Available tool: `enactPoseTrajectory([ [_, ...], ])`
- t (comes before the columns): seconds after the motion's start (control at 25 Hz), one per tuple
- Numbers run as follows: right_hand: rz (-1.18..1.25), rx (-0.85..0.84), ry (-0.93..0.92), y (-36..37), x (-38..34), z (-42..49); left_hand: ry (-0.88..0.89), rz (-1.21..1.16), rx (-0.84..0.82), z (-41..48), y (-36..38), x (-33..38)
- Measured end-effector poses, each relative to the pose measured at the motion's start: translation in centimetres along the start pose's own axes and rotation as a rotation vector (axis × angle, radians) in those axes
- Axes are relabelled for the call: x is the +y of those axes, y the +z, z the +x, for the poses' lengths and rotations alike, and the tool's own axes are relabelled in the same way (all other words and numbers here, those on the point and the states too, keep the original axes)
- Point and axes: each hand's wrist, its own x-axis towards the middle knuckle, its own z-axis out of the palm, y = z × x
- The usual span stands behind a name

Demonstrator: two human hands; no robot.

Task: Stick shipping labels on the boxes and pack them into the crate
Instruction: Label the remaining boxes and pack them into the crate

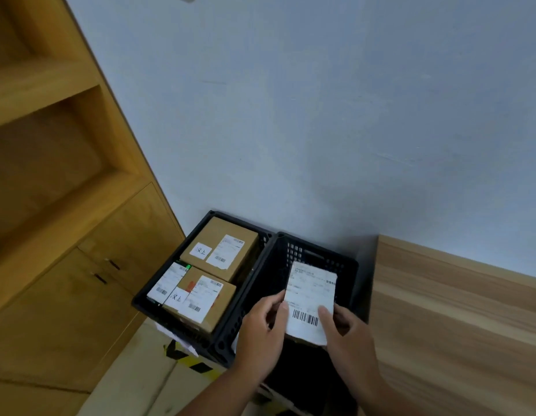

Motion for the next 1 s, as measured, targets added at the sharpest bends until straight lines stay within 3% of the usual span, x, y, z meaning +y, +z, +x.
enactPoseTrajectory([
  [0.4, -0.064, 0.223, 0.423, 16.1, 11.3, 7.1, -0.124, 0.340, -0.294, 11.7, -4.3, -15.5],
  [0.72, -0.037, 0.039, 0.363, 24.2, 24.1, 10.9, -0.209, 0.658, -0.286, 15.7, -2.1, -26.6],
  [1.0, 0.020, -0.065, 0.467, 25.5, 26.8, 10.6, -0.151, 0.837, -0.426, 14.1, -2.1, -27.6],
])
